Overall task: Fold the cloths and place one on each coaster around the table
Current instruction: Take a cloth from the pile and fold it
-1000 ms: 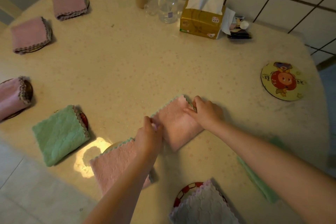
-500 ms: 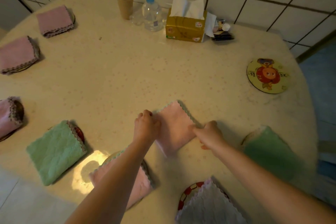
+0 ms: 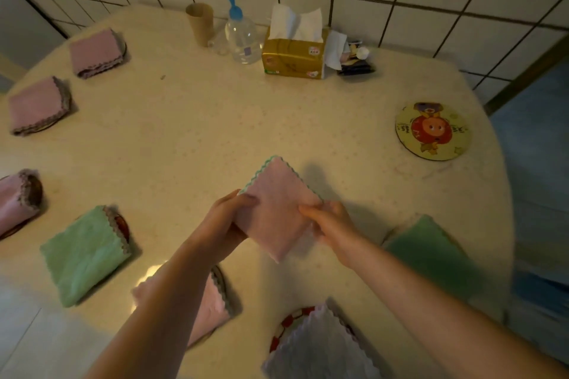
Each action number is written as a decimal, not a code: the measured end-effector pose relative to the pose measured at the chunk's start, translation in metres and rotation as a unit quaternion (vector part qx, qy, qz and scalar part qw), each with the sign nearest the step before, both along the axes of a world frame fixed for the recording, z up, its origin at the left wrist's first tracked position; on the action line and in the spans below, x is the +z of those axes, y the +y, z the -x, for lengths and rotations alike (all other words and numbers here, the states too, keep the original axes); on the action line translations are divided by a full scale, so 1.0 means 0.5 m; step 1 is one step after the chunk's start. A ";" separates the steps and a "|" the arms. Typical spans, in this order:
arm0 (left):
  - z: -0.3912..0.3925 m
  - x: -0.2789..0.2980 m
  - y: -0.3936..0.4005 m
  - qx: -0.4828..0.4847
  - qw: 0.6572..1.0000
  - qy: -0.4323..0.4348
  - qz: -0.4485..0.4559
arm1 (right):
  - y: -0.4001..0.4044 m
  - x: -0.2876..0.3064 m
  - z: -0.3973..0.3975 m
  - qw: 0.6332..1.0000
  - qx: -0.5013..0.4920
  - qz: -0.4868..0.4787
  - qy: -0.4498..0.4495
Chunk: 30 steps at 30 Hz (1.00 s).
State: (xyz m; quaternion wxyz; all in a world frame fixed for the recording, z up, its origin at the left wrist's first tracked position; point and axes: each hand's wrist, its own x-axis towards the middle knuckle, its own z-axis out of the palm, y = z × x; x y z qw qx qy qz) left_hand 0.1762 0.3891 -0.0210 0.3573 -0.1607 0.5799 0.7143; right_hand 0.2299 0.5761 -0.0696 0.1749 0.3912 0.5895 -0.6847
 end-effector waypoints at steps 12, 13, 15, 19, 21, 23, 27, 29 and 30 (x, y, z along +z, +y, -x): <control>-0.113 -0.018 0.306 0.087 0.996 -0.013 0.016 | 0.355 0.090 -0.065 0.993 -0.061 0.074 0.072; -0.114 -0.021 0.330 0.079 0.997 -0.007 0.017 | 0.384 0.092 -0.063 0.994 -0.062 0.058 0.069; -0.105 -0.021 0.392 0.063 0.998 0.007 0.028 | 0.453 0.102 -0.052 0.996 -0.061 0.021 0.065; -0.042 -0.019 0.516 0.031 0.995 0.046 0.078 | 0.575 0.114 0.000 0.997 -0.046 -0.013 0.058; -0.003 -0.019 0.563 0.018 0.991 0.069 0.112 | 0.617 0.110 0.034 0.997 -0.051 -0.032 0.053; 0.029 -0.022 0.600 -0.004 0.986 0.097 0.138 | 0.647 0.098 0.069 0.995 -0.053 -0.069 0.050; 0.091 -0.046 0.657 -0.044 0.967 0.150 0.199 | 0.697 0.066 0.139 0.985 -0.054 -0.162 0.031; 0.117 -0.061 0.671 -0.059 0.951 0.184 0.240 | 0.713 0.049 0.155 0.983 -0.053 -0.174 0.013; 0.131 -0.067 0.677 -0.069 0.943 0.199 0.260 | 0.719 0.039 0.157 0.983 -0.054 -0.175 0.002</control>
